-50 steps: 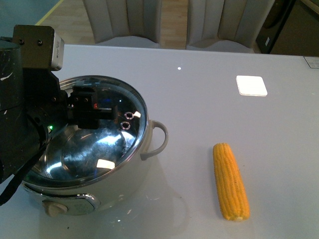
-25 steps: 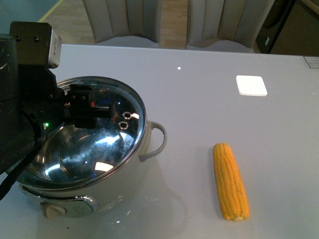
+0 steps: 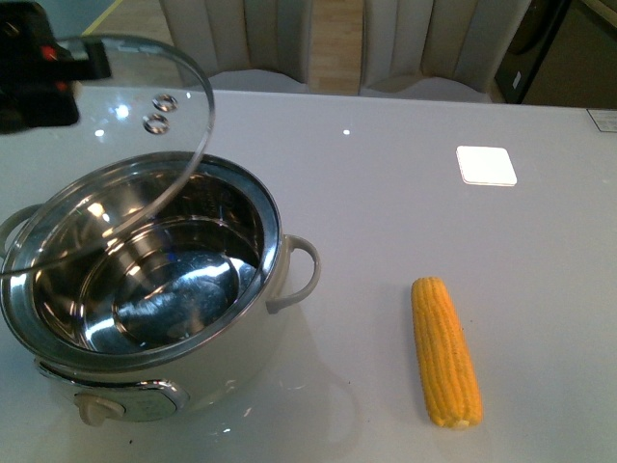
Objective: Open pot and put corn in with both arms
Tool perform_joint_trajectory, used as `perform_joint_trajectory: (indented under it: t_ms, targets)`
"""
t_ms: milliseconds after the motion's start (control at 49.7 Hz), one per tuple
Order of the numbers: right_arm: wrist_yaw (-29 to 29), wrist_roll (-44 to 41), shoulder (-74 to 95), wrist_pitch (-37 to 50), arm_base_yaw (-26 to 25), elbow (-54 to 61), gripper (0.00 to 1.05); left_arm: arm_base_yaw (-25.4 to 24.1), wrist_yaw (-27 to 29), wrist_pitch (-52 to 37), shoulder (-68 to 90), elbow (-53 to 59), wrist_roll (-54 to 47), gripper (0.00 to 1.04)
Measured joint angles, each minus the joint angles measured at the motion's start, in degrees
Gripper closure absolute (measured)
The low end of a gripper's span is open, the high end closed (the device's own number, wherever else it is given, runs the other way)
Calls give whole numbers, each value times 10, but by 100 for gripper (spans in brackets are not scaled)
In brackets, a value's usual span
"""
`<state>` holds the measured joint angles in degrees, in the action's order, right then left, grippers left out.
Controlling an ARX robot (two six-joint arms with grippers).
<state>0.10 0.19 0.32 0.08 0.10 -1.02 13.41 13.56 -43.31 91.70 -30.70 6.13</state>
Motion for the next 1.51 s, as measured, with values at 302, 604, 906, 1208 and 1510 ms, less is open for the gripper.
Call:
perform_joint_trajectory:
  t_ms: [302, 604, 906, 1208, 1510]
  targets:
    - [0, 0, 0, 0, 0, 0, 9, -211, -102, -70, -33, 46, -74, 62]
    - [0, 0, 0, 0, 0, 0, 9, -453, -211, -184, 135, 18, -113, 62]
    - [0, 0, 0, 0, 0, 0, 9, -489, -230, -260, 325, -51, -123, 62]
    - [0, 0, 0, 0, 0, 0, 9, -457, -240, -279, 450, -137, -123, 62]
    - [0, 0, 0, 0, 0, 0, 9, -424, -270, -302, 538, -196, -137, 62]
